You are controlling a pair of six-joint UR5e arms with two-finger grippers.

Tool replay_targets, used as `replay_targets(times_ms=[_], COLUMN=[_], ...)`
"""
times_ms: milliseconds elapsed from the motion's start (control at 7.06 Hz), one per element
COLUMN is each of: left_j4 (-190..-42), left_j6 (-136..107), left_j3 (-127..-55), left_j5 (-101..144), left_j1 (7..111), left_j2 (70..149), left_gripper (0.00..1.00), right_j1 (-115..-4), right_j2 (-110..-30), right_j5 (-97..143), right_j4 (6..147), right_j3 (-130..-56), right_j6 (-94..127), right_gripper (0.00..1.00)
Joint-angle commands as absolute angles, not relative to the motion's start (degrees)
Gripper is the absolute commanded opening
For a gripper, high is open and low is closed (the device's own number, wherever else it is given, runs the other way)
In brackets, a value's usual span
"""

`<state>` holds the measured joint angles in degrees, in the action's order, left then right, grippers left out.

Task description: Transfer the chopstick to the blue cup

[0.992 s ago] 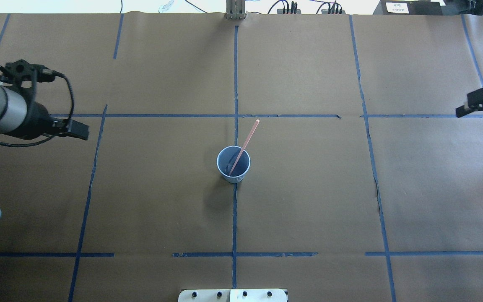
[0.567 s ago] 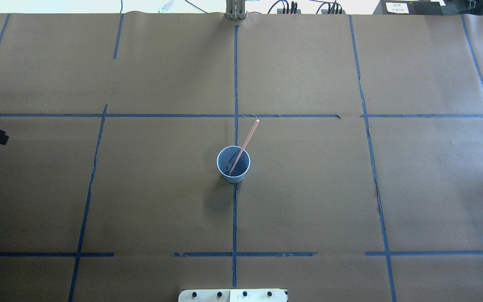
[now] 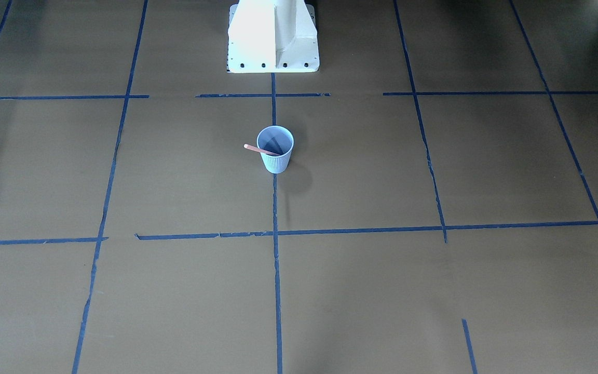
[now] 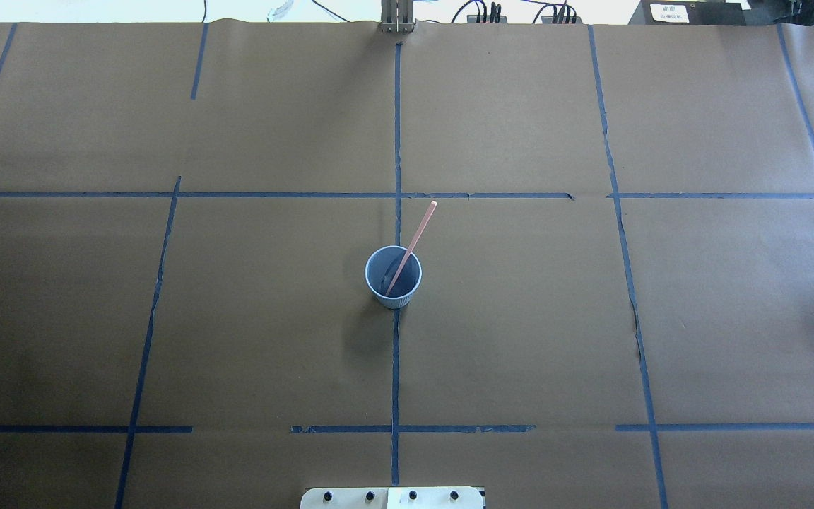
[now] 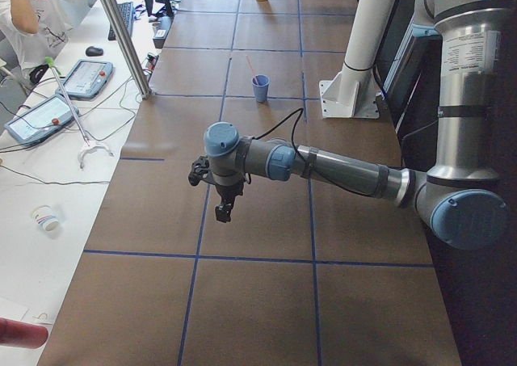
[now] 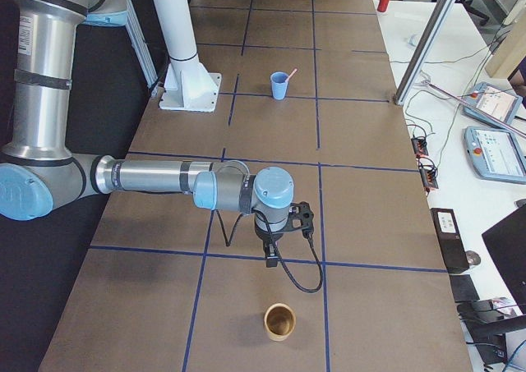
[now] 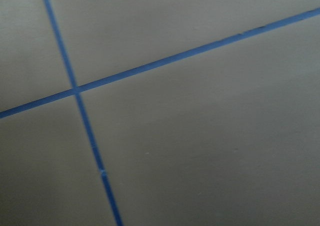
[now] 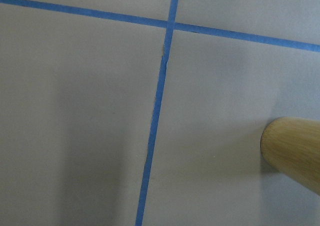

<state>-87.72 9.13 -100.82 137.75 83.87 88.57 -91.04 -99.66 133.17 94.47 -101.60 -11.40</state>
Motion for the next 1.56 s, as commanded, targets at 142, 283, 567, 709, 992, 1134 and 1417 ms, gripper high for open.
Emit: replay_targets(times_ms=[142,283,567,709,992,1134,1417], left_j4=[-86.8,-86.6,-86.0,-82.0,-78.6,-78.5,-80.8], left_j6=[16.0,13.4,10.2,10.3,10.4,10.1,8.9], left_j3=[-94.0,-94.8,-96.6,-97.4,-98.3,-97.2,-92.4], left_j5=[140.3,140.3,136.6,131.6,134.3,136.6,136.9], left_j1=[87.5,87.5,88.2,88.8,89.7,89.6,89.4], left_j2=[93.3,93.2,93.2,95.3,93.0,92.5,92.8], left_gripper=[1.00,1.00,1.00,1.00,1.00,1.00,1.00], right_j1=[-90.7,-90.7,-90.7,-90.4,-90.3,-90.3,-90.3], right_j2=[-97.6,-97.4,-98.3,-98.4,-95.6,-95.2,-95.2], right_j5=[132.3,132.2,133.3,133.4,133.4,133.4,133.5], right_j4=[95.3,95.1,95.2,95.1,95.5,97.0,97.8], right_j3=[-100.6,-100.5,-101.2,-100.9,-100.6,-100.5,-102.1], right_j6=[-11.4,-11.5,-11.3,-11.2,-11.0,-10.9,-10.9], right_gripper=[1.00,1.00,1.00,1.00,1.00,1.00,1.00])
